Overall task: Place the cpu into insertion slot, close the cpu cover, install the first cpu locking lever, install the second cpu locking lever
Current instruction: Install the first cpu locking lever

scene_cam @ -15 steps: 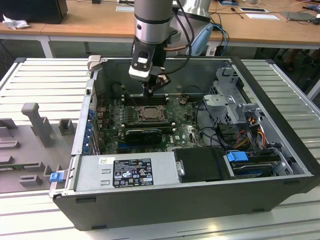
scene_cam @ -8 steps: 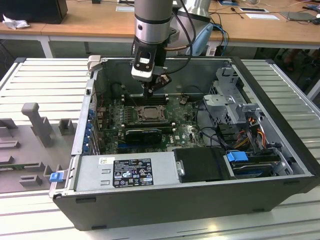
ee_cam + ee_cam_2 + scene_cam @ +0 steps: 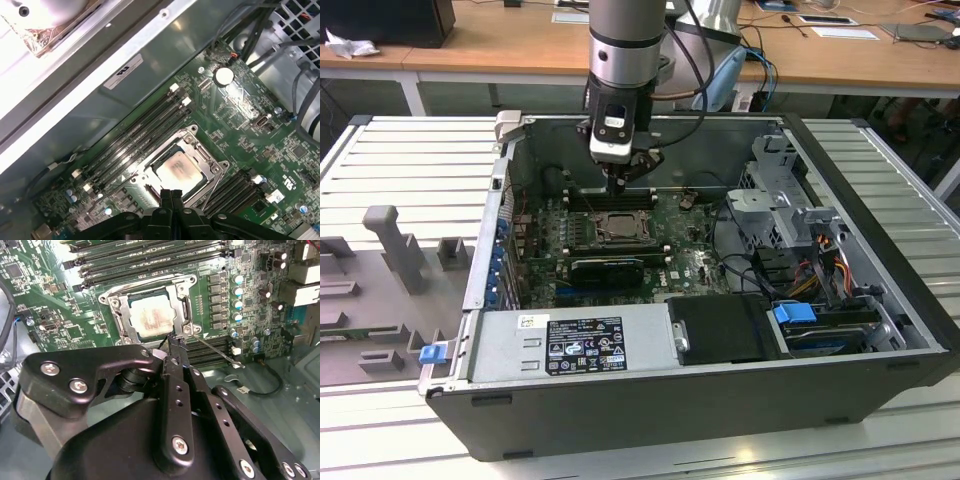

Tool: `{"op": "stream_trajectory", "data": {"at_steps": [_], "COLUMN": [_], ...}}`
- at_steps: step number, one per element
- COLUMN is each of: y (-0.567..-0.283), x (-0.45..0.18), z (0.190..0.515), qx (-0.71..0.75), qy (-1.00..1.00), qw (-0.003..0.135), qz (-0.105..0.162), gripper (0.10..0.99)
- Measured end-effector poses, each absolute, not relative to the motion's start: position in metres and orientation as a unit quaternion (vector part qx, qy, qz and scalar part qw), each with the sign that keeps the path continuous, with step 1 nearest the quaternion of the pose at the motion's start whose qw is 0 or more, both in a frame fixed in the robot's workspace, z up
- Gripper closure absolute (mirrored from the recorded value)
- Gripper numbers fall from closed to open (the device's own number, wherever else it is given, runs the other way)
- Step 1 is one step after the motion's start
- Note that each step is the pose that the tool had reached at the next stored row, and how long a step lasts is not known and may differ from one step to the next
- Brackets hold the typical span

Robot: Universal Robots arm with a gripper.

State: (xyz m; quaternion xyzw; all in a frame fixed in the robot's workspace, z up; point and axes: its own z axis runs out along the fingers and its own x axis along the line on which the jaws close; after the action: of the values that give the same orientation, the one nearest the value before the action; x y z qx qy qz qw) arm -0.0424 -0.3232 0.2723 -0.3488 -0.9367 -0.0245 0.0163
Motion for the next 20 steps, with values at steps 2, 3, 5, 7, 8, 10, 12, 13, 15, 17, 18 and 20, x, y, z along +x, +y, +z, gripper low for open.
{"op": "stream_trajectory", "data": {"at_steps": [2,3,5,7,8,10,12,13,15,17,18,20], "y": [-0.3232,-0.3232,-0.3232,-0.3232,-0.3232,-0.3232,-0.3232,-0.3232,-0.3232,-0.3232,-0.3232,-0.3232], "x": [-0.0424,-0.0424,-0.0424,-0.0424,-0.0424,-0.0424,-0.0424,-0.0424,-0.0424,-0.0424,-0.0424,-0.0424], "z": [0.2723,0.2723,0.2723,0.2723,0.2723,0.2723,0.2723,0.2723,0.2723,0.2723,0.2723,0.2723], "qx": [-0.343,-0.337,-0.33,-0.325,-0.323,-0.317,-0.312,-0.308,-0.302,-0.296,-0.292,-0.287], "qy": [-0.939,-0.941,-0.943,-0.945,-0.946,-0.948,-0.949,-0.951,-0.953,-0.955,-0.956,-0.958], "qw": [0.016,0.017,0.017,0.017,0.017,0.017,0.017,0.017,0.017,0.018,0.018,0.018], "qz": [-0.024,-0.024,-0.024,-0.024,-0.024,-0.024,-0.024,-0.024,-0.024,-0.024,-0.024,-0.023], "gripper": [0.98,0.98,0.98,0.98,0.98,0.98,0.98,0.98,0.98,0.98,0.98,0.98]}}
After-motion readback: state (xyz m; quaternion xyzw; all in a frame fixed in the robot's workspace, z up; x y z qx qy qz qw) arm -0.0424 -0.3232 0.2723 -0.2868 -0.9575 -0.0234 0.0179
